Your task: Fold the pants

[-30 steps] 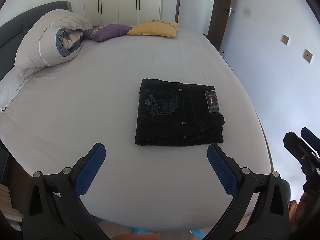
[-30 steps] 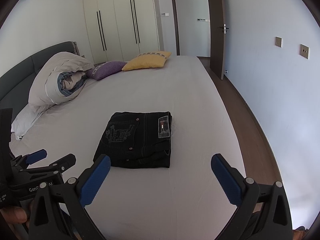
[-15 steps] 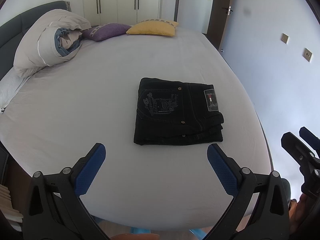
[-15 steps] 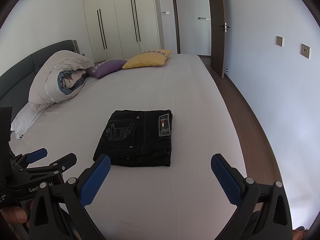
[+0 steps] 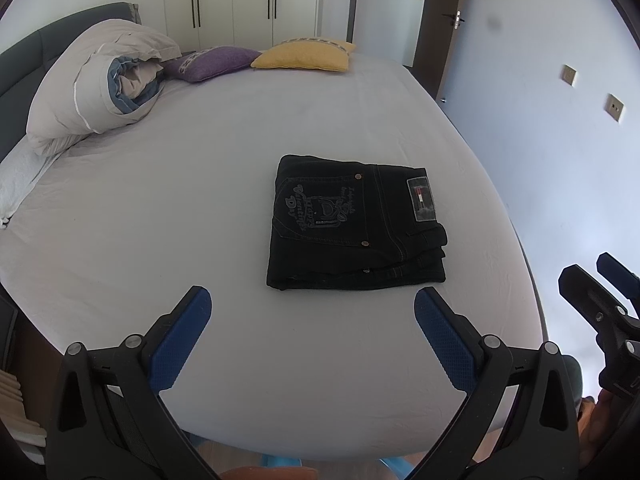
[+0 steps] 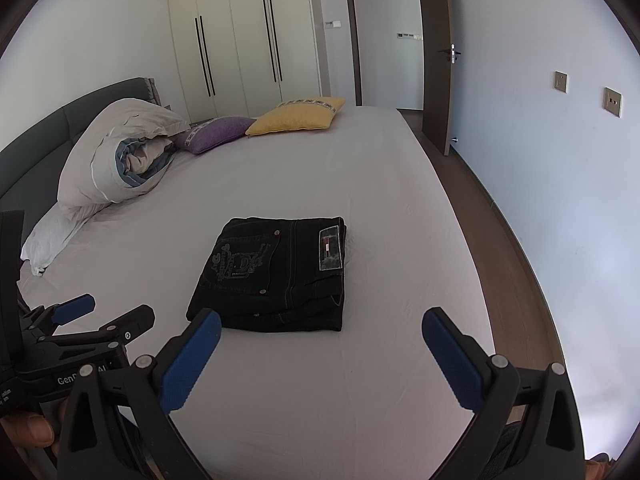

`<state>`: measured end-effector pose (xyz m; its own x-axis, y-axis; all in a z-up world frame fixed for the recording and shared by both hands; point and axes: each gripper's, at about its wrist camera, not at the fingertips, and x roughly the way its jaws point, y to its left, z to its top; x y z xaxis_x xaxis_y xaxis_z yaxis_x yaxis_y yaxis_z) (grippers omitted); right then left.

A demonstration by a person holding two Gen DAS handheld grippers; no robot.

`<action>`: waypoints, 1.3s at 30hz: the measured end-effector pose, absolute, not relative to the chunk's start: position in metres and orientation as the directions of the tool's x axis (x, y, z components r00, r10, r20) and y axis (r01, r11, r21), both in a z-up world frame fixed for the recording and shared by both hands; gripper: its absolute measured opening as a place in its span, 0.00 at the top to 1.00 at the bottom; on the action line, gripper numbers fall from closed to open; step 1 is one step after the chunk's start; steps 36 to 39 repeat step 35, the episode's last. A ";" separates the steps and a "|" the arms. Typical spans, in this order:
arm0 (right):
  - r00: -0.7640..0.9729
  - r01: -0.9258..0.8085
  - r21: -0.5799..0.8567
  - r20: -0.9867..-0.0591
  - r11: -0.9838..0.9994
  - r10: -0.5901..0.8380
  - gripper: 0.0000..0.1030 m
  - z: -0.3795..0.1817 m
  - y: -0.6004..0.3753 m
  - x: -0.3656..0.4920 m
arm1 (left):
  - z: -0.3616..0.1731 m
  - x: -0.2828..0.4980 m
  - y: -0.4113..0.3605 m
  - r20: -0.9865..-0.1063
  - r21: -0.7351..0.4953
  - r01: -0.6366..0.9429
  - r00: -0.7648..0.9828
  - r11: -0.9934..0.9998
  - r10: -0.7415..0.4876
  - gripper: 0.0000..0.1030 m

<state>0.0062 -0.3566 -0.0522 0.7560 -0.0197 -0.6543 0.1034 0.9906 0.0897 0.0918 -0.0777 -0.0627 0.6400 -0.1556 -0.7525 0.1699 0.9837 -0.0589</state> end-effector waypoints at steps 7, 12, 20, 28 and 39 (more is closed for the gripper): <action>0.754 0.103 0.088 -0.656 0.991 -0.020 0.00 -0.052 -0.356 0.007 | -0.064 0.092 -0.079 -0.754 -0.060 0.172 0.638 0.983 -0.157 0.00; 0.753 0.101 0.090 -0.658 0.991 -0.018 0.00 -0.053 -0.356 0.006 | -0.065 0.092 -0.079 -0.755 -0.061 0.176 0.635 0.983 -0.161 0.00; 0.751 0.099 0.086 -0.660 0.991 -0.018 0.00 -0.055 -0.357 0.007 | -0.067 0.092 -0.077 -0.757 -0.064 0.184 0.631 0.981 -0.168 0.00; 0.741 0.098 0.085 -0.671 0.992 -0.016 0.00 -0.059 -0.359 0.005 | -0.070 0.092 -0.076 -0.757 -0.067 0.183 0.631 0.981 -0.170 0.00; 0.733 0.097 0.083 -0.680 0.992 -0.015 0.00 -0.060 -0.363 0.004 | -0.068 0.090 -0.078 -0.743 -0.061 0.191 0.646 0.980 -0.172 0.00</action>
